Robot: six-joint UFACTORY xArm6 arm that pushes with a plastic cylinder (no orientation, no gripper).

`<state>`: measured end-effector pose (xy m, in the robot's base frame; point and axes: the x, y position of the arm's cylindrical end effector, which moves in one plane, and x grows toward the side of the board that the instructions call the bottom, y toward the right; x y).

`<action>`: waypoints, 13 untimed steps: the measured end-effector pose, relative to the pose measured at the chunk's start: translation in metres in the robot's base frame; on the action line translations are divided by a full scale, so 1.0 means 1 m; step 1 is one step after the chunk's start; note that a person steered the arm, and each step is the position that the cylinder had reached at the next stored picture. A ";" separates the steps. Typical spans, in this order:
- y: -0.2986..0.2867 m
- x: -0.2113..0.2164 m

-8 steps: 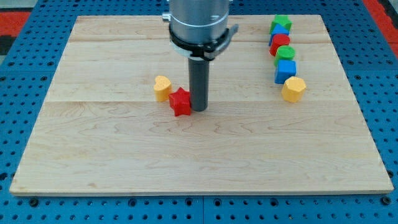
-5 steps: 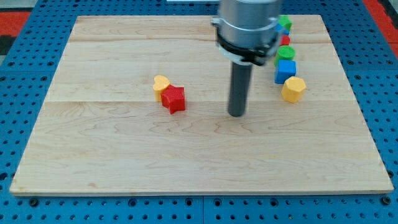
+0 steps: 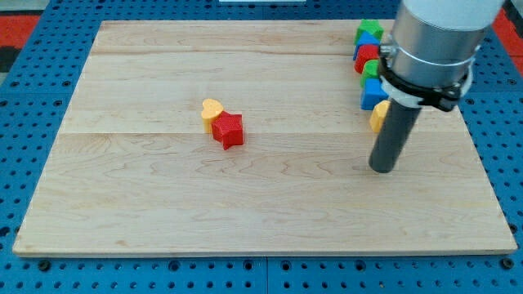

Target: Push the yellow hexagon towards center

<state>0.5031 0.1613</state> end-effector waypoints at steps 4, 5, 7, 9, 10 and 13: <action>0.083 -0.054; 0.071 -0.075; 0.014 -0.079; -0.026 -0.088; -0.038 -0.093; -0.116 -0.096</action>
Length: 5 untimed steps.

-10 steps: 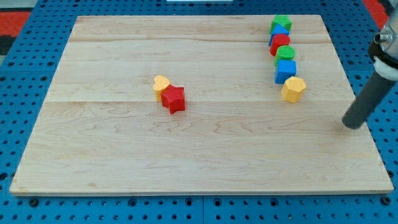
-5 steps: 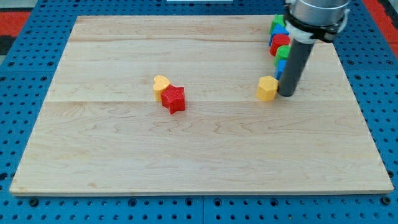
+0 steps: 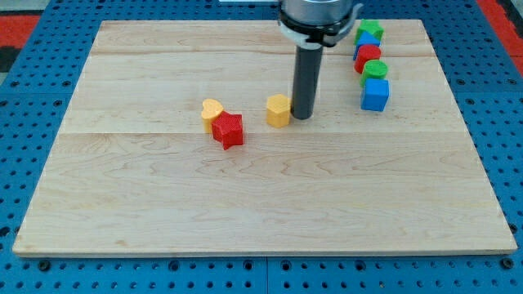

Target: Push the yellow hexagon towards center

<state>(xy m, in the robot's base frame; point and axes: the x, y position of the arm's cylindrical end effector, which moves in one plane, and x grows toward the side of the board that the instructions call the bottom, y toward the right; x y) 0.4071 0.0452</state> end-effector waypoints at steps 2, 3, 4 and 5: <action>-0.050 0.000; -0.023 0.000; 0.043 0.000; 0.104 0.000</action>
